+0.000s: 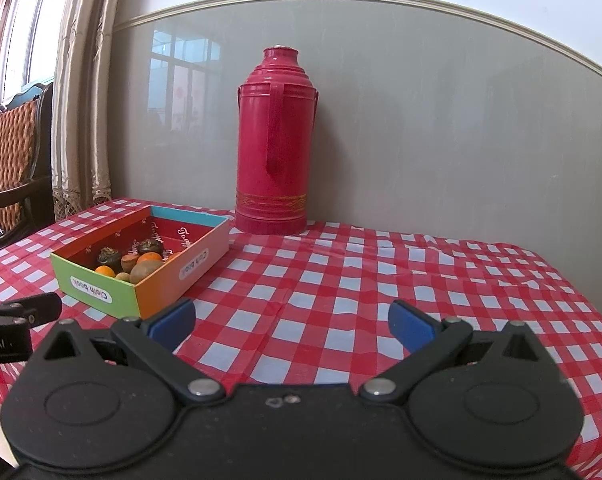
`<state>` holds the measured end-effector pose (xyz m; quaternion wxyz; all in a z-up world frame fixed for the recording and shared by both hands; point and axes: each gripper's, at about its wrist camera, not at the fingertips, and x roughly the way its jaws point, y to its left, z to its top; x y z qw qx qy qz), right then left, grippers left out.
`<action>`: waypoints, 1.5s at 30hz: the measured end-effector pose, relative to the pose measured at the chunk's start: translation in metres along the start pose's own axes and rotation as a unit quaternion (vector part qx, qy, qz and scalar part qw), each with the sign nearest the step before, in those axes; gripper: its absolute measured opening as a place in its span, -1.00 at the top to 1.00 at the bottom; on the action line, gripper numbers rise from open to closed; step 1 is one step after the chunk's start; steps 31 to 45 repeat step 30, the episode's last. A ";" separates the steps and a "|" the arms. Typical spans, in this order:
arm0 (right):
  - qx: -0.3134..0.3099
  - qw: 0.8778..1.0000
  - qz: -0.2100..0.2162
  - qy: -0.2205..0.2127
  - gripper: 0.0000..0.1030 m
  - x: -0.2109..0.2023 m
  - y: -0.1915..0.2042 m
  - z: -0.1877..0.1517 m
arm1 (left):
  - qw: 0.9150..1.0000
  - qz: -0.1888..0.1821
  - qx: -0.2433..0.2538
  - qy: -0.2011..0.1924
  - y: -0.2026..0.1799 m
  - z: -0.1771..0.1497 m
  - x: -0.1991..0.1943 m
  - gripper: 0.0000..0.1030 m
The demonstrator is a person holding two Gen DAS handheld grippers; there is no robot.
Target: Organize fruits
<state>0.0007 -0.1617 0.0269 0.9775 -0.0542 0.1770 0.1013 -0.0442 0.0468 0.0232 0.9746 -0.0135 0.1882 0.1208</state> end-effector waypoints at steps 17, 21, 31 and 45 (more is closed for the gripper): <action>-0.005 1.000 0.005 0.000 -0.89 0.000 0.002 0.000 | 1.000 0.000 0.001 -0.001 0.000 -0.001 -0.001 -1.00; -0.005 1.000 0.007 -0.001 -0.89 -0.001 0.002 0.000 | 1.000 0.010 -0.001 -0.007 0.001 -0.001 -0.003 -1.00; -0.005 1.000 0.007 0.000 -0.89 -0.001 0.001 0.000 | 1.000 0.010 -0.006 -0.021 0.004 -0.001 -0.008 -0.94; -0.005 1.000 0.007 0.000 -0.89 -0.001 0.001 0.000 | 1.000 0.010 -0.006 -0.021 0.004 -0.001 -0.008 -0.94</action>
